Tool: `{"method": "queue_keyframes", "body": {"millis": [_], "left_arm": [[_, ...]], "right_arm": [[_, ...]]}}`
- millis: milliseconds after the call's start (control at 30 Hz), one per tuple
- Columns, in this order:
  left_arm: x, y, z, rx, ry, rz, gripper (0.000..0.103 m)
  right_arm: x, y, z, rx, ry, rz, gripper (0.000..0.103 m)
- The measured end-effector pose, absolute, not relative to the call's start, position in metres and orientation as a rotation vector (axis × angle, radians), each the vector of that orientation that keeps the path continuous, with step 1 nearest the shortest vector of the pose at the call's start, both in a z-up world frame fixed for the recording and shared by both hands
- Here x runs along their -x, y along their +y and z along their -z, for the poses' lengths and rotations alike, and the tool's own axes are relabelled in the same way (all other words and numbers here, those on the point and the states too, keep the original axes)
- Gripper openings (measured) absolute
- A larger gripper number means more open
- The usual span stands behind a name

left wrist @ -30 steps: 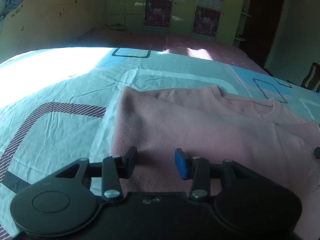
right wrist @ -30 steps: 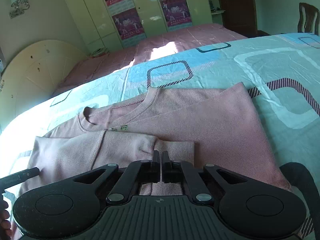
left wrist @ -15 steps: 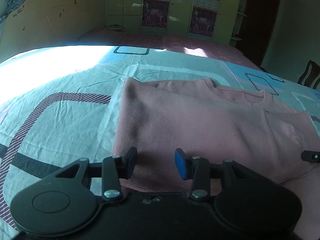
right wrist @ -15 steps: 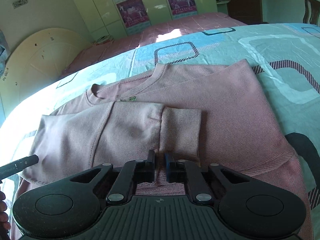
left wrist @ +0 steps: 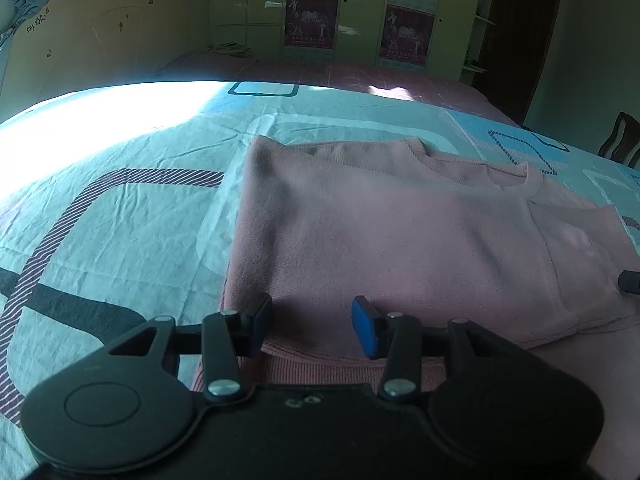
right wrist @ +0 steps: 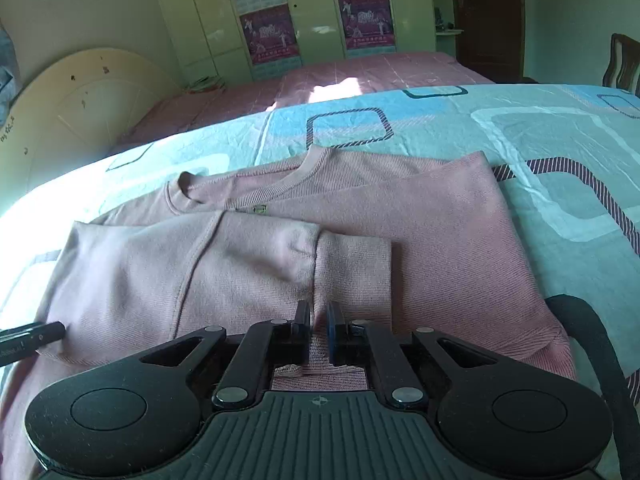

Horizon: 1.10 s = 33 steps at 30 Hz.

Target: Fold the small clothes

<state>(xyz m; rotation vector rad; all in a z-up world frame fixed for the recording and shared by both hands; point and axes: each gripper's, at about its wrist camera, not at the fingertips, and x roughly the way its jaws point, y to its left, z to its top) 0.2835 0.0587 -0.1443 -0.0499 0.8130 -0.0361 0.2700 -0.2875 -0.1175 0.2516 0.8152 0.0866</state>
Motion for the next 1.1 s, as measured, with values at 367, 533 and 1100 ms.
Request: {"method": "queue_keyframes", "body": {"millis": [367, 533, 1100], "left_arm": [[-0.273, 0.048, 0.145, 0.031, 0.830, 0.027, 0.047], [-0.266, 0.034, 0.136, 0.034, 0.827, 0.038, 0.047], [-0.185, -0.026, 0.150, -0.038, 0.869, 0.121, 0.051]], "right_arm": [[-0.263, -0.294, 0.122, -0.250, 0.866, -0.078, 0.006], [-0.256, -0.289, 0.113, -0.249, 0.850, -0.133, 0.006], [-0.185, -0.245, 0.121, -0.105, 0.907, -0.371, 0.058]]}}
